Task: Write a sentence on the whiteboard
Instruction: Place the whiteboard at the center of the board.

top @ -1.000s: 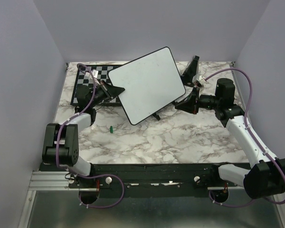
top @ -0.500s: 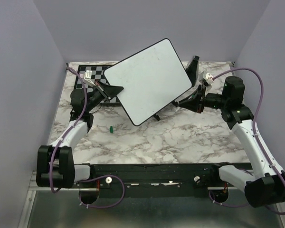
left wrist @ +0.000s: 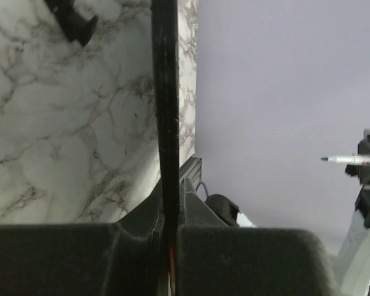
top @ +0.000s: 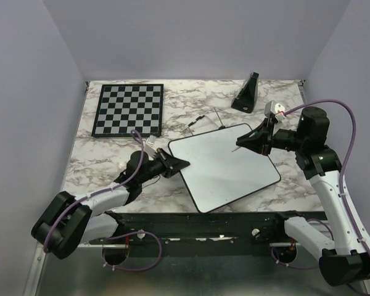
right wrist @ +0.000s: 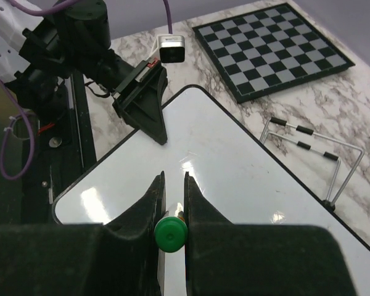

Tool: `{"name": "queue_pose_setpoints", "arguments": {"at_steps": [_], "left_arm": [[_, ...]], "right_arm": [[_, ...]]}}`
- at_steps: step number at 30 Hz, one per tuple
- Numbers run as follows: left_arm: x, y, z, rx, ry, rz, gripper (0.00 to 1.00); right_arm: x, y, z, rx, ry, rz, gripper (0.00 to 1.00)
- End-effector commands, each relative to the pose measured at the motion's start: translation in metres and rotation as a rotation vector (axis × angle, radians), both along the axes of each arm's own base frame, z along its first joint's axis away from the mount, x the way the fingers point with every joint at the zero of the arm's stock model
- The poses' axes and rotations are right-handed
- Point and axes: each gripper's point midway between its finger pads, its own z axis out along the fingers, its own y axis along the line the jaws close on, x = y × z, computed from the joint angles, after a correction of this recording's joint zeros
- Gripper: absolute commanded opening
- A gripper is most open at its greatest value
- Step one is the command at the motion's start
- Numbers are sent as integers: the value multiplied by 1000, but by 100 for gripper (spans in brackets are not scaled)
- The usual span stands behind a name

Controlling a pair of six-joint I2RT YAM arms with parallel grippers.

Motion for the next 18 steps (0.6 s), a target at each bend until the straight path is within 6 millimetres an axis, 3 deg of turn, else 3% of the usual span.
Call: {"name": "queue_pose_setpoints", "arguments": {"at_steps": [1,3,7,16,18], "left_arm": [[23,-16,56,-229,-77,132,0],[20,-32,53,-227,-60,110,0],[25,-46,25,-142,-16,130,0],[9,-38,-31,-132,28,118,0],[3,-40,-25,-184,9,83,0]], "right_arm": [[4,-4,-26,-27,63,-40,1],[6,-5,-30,-28,73,-50,1],[15,-9,-46,-48,89,-92,1],[39,-7,-77,-9,159,-159,1],[43,-5,-85,-13,168,-165,1]]}}
